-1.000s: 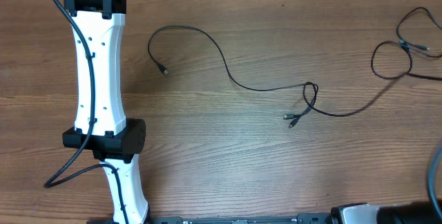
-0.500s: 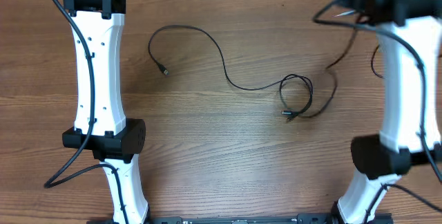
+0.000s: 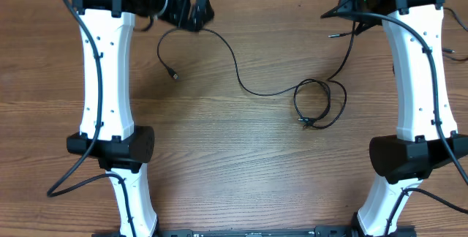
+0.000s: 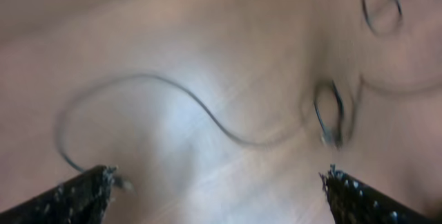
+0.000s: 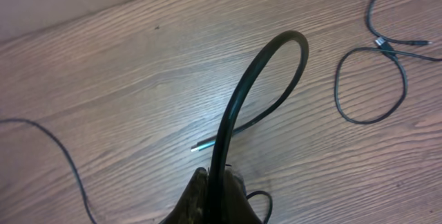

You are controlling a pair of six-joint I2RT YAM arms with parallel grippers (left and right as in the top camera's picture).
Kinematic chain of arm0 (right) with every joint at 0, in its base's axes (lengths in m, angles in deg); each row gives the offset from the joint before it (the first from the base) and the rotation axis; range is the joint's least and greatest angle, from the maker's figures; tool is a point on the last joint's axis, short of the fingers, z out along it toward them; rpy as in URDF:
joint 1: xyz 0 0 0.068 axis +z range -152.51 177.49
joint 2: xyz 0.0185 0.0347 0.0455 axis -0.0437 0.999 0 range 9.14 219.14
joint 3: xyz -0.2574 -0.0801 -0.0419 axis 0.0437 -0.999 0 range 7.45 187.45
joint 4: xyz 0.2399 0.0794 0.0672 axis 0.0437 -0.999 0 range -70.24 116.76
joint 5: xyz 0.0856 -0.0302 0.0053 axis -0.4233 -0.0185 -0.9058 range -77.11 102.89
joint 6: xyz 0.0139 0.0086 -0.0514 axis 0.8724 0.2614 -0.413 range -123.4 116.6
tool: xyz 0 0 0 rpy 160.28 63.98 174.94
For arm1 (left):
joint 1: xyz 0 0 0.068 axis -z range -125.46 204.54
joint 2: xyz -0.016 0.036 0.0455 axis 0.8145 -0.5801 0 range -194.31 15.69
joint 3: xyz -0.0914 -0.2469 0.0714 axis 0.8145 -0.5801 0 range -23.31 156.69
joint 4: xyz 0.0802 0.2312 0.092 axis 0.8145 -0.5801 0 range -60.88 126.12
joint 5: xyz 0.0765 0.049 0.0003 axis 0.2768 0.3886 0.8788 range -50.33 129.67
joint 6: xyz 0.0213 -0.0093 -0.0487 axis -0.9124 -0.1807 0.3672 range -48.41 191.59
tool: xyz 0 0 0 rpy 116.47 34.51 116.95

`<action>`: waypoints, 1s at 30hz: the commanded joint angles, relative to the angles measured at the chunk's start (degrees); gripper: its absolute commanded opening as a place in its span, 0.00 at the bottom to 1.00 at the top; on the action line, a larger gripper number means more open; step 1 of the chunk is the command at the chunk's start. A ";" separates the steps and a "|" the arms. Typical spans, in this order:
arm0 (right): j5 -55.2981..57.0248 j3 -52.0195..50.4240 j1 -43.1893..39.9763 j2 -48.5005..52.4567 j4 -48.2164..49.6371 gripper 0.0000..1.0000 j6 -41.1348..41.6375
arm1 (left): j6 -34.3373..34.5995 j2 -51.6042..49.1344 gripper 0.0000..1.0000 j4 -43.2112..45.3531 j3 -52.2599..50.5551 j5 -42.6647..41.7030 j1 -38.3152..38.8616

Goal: Untangle cables

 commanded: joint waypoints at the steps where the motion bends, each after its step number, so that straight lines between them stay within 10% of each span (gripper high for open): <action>1: -0.09 0.55 -2.01 -3.13 0.55 0.04 0.44 | -8.92 -0.50 1.00 -2.14 -6.23 -4.15 1.55; 10: -0.11 0.55 -6.51 -12.09 2.58 0.04 0.02 | -23.34 -0.52 1.00 1.40 -23.78 -5.88 10.36; 30: -0.11 0.55 -7.15 -30.10 3.23 0.05 -1.51 | -36.44 -1.40 1.00 43.91 -55.34 -14.43 16.57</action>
